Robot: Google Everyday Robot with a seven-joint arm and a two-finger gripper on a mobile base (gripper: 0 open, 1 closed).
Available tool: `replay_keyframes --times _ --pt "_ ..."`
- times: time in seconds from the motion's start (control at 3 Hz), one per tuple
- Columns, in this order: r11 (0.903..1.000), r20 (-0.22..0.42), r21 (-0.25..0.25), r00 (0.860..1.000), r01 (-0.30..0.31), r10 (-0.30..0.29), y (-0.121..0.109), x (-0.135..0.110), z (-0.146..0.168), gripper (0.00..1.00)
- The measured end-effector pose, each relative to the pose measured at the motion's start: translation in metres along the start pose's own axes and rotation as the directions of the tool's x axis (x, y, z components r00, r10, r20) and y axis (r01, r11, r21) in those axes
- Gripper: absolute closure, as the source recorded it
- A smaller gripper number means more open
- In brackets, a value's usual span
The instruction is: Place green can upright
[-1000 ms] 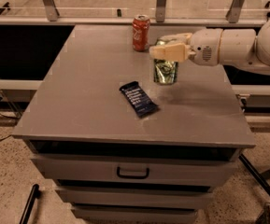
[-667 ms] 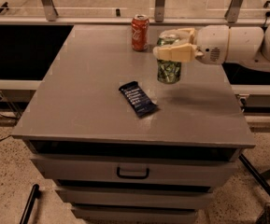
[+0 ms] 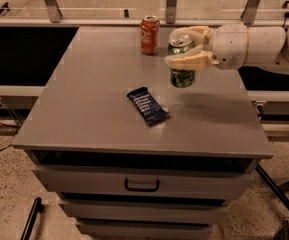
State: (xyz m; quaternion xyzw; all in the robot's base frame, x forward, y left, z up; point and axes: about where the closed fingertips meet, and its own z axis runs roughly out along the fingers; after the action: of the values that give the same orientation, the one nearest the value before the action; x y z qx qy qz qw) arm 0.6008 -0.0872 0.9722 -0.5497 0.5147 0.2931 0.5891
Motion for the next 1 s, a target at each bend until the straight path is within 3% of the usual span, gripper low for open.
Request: replay_keyframes --times 0.67,1.0 --pt "0.9974 0.044 -0.052 0.998 0.051 -0.048 0.013 0.016 0.01 1.0" --pt "0.9948 0.068 -0.056 0.994 0.085 -0.081 0.018 0.029 0.007 0.82"
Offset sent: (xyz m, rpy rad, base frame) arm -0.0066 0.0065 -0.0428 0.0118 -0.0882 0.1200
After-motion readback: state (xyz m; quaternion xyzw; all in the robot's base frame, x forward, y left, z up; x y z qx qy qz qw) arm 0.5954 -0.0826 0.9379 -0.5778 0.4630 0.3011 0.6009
